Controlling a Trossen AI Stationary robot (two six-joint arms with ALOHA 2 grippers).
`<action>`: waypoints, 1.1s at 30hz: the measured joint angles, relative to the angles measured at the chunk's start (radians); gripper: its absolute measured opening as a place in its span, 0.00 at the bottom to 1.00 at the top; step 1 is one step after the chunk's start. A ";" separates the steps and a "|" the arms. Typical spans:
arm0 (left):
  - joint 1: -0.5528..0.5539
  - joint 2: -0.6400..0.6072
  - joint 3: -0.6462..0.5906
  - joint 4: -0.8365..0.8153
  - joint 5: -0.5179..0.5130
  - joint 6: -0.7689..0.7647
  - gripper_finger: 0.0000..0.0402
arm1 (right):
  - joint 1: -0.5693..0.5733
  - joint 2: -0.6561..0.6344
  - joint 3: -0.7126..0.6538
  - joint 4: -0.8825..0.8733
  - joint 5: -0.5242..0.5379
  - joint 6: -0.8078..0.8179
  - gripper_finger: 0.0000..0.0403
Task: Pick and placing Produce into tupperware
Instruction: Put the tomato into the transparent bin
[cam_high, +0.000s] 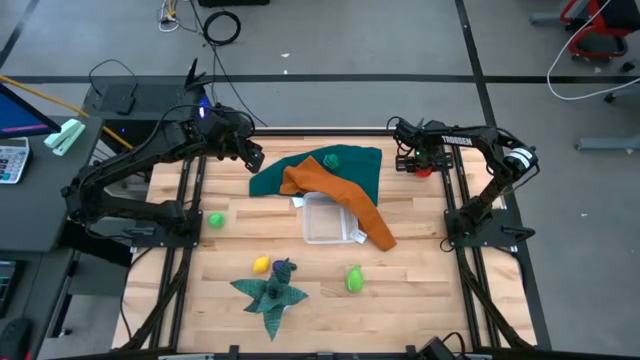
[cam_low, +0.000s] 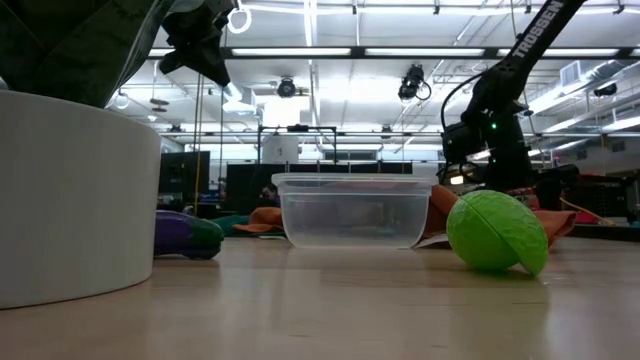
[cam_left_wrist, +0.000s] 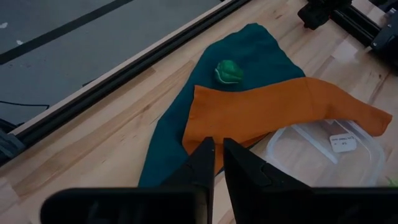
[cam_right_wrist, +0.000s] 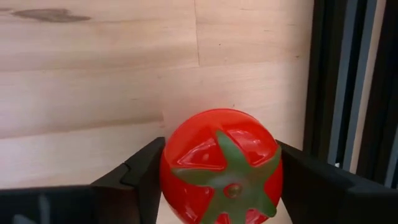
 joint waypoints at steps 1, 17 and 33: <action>0.000 0.000 0.000 0.000 0.000 0.000 0.09 | 0.000 0.000 0.000 0.000 0.000 0.000 0.55; 0.000 0.000 0.000 0.000 0.000 0.013 0.11 | 0.000 -0.105 -0.002 -0.003 -0.030 -0.010 0.54; 0.000 0.000 0.000 0.001 0.000 0.024 0.11 | 0.199 -0.463 -0.002 -0.161 -0.363 -0.025 0.53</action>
